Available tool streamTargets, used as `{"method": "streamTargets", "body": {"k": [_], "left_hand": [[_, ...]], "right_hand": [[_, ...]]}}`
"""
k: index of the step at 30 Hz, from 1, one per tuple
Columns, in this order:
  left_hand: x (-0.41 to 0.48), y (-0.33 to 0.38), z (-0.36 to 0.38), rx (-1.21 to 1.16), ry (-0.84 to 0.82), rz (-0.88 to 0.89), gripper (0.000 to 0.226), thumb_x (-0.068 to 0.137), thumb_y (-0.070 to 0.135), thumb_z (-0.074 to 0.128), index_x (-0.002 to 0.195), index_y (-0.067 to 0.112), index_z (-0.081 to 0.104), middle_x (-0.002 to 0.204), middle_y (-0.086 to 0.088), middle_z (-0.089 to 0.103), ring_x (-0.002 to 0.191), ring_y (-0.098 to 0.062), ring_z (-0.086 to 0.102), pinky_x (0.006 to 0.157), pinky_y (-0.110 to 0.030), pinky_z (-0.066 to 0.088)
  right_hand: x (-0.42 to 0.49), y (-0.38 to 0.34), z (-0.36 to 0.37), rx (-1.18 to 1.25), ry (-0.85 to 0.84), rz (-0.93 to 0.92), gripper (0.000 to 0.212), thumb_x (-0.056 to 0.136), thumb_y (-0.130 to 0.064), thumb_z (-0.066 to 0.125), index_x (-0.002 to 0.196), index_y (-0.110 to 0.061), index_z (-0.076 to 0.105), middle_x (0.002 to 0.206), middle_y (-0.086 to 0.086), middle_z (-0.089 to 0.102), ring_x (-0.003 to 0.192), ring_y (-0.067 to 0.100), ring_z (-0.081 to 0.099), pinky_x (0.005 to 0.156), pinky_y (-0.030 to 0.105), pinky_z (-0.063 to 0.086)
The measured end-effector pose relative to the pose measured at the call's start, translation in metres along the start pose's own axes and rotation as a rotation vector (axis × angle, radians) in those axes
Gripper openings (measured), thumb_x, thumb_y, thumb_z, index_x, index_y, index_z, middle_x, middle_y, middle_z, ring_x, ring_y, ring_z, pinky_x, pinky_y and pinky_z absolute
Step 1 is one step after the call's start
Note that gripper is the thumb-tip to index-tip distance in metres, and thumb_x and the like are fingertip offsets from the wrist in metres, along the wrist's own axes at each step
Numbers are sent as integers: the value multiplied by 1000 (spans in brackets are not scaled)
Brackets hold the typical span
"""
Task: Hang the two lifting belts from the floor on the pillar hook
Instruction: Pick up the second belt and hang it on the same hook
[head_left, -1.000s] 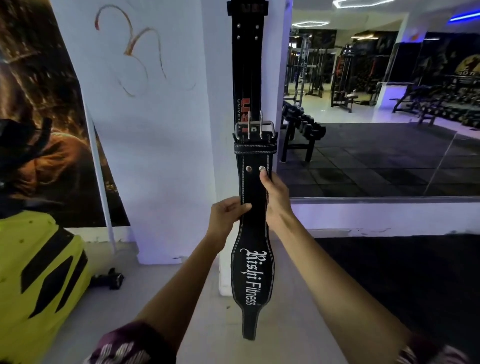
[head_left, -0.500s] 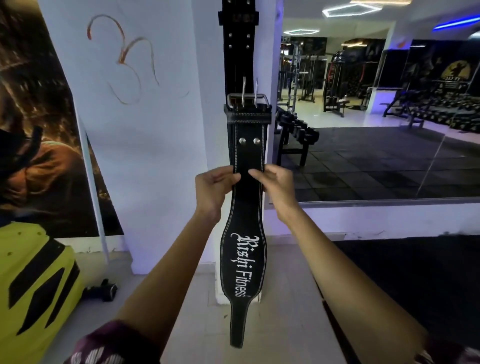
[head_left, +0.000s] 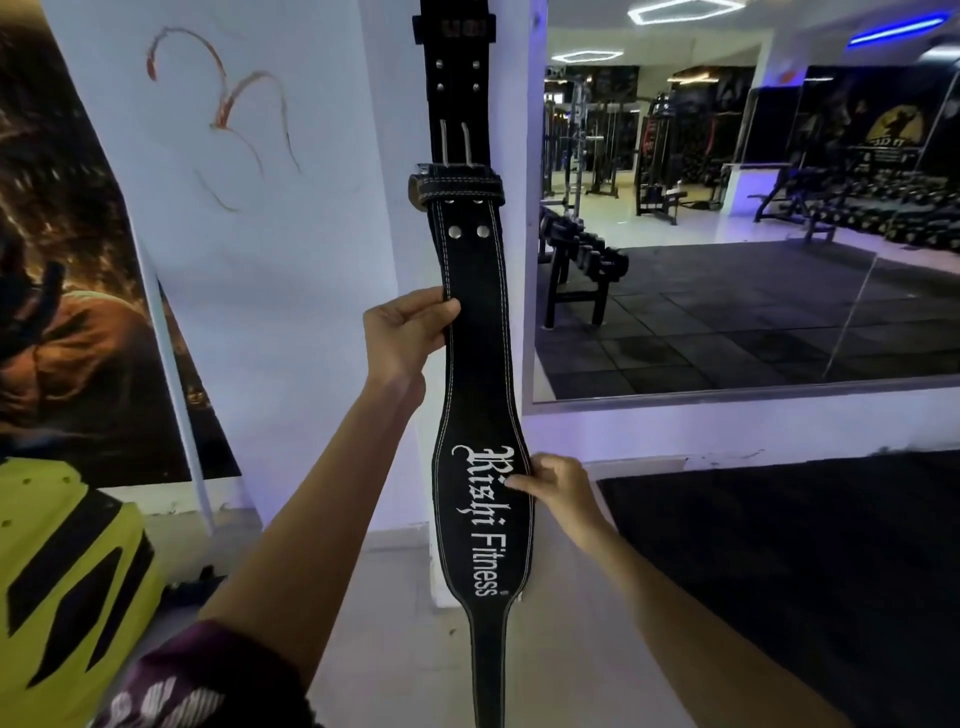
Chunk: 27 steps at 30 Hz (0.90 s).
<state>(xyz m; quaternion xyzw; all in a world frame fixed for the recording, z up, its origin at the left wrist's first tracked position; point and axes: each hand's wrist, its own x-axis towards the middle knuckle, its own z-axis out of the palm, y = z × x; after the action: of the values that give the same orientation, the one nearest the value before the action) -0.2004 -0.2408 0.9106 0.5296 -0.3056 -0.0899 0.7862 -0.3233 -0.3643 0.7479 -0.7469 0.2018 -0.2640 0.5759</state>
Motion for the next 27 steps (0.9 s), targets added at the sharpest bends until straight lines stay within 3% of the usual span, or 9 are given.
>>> {"method": "streamTargets", "body": {"k": [2, 4, 7, 10, 13, 16, 20, 23, 27], "left_hand": [[0, -4, -4, 7, -12, -2, 20, 80, -5, 64, 99, -6, 68, 66, 4, 74, 64, -12, 69, 67, -26, 58], [-1, -9, -5, 9, -20, -20, 19, 80, -5, 64, 99, -5, 68, 67, 4, 74, 64, -12, 69, 69, -27, 58], [-3, -12, 1, 4, -17, -37, 15, 81, -3, 64, 95, -3, 69, 69, 2, 73, 65, -13, 68, 69, -29, 57], [-6, -16, 7, -54, -46, -35, 13, 85, 2, 62, 96, 1, 69, 80, -4, 72, 73, -15, 68, 69, -25, 56], [-19, -37, 3, -101, -42, -37, 21, 86, 1, 61, 106, 1, 66, 88, -7, 74, 80, -15, 69, 75, -25, 56], [-62, -85, -18, 19, -97, -191, 18, 82, -6, 62, 98, 0, 68, 77, 0, 76, 70, -11, 70, 67, -22, 55], [-82, -119, -47, 337, -267, -323, 4, 77, -4, 69, 81, -1, 70, 60, 9, 70, 59, -3, 65, 65, -20, 50], [-67, -104, -38, 291, -271, -271, 12, 79, -2, 68, 68, 3, 65, 54, 11, 65, 54, -3, 62, 58, -17, 49], [-85, -117, -41, 272, -258, -309, 13, 79, -5, 66, 74, 7, 68, 56, 9, 70, 55, -2, 65, 58, -14, 49]], "right_hand": [[-14, 24, -3, -94, -87, 115, 16, 69, -12, 78, 75, -2, 67, 81, 21, 70, 86, 42, 67, 81, 52, 52], [-11, 6, 0, -34, -122, 65, 16, 75, -17, 74, 83, -5, 69, 83, 12, 70, 84, 30, 69, 83, 43, 54], [9, -65, 12, 213, -37, -63, 32, 86, -28, 61, 110, -6, 63, 104, 6, 69, 96, 12, 66, 90, 26, 51], [24, -110, 25, 407, 101, -162, 15, 87, -19, 60, 100, -17, 66, 94, 2, 70, 88, 14, 66, 82, 25, 55], [28, -112, 30, 471, 154, -135, 8, 87, -18, 61, 88, -18, 69, 90, 8, 69, 86, 21, 65, 84, 37, 54], [31, -105, 24, 510, 191, -59, 10, 86, -15, 62, 80, -19, 69, 85, 5, 68, 88, 22, 61, 89, 39, 48], [28, -78, 19, 500, 172, 21, 16, 83, -22, 65, 95, -14, 70, 107, 13, 69, 112, 32, 59, 107, 46, 39], [25, -71, 23, 548, 151, 75, 24, 82, -25, 65, 101, -11, 69, 117, 23, 65, 114, 38, 58, 105, 53, 41], [28, -73, 21, 550, 131, 64, 22, 83, -22, 65, 100, -10, 70, 114, 20, 66, 116, 38, 57, 106, 51, 40]]}}
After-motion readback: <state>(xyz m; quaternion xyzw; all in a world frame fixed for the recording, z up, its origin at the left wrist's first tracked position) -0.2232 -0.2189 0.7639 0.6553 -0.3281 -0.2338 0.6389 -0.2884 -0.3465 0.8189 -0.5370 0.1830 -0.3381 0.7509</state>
